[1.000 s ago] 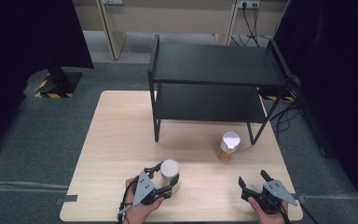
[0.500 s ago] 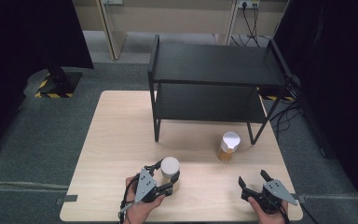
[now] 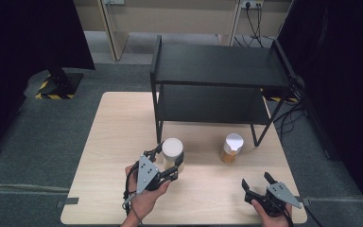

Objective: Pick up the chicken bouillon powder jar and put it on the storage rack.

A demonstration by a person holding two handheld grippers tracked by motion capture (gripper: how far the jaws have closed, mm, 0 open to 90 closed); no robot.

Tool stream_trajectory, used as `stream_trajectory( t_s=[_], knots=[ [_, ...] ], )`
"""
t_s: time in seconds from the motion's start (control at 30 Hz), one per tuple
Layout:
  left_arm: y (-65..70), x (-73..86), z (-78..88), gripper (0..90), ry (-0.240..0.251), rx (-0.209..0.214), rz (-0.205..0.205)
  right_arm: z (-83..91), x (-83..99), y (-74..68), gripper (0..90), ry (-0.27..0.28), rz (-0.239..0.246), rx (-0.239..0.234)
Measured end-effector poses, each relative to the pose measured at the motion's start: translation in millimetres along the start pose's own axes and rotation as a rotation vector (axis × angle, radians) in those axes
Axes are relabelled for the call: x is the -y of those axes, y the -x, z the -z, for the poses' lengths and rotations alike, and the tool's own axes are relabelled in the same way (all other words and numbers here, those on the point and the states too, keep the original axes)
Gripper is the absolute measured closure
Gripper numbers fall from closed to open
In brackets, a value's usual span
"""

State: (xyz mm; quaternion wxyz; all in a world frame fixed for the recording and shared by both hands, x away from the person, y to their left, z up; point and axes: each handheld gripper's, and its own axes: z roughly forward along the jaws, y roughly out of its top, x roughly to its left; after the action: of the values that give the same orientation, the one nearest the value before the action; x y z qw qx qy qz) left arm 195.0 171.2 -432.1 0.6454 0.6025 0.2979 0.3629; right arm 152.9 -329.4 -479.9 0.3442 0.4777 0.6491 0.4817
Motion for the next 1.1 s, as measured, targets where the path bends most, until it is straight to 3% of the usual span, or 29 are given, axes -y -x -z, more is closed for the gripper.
stream_trajectory(
  t_s=[0.37,0.83,1.1],
  knots=[
    [9.5,-26.5,-24.1,33.8,0.077,-0.083,-0.015,0.1,0.0,-0.1,8.7,0.000,0.001,0.000],
    [7.3,-56.8,-47.7,33.8,0.129,-0.119,-0.007,0.0,0.1,-0.2,8.7,0.000,0.003,0.000],
    [4.8,-78.8,-61.7,33.8,0.153,-0.155,-0.022,0.3,0.6,-1.0,8.7,0.003,0.006,0.002]
  ],
)
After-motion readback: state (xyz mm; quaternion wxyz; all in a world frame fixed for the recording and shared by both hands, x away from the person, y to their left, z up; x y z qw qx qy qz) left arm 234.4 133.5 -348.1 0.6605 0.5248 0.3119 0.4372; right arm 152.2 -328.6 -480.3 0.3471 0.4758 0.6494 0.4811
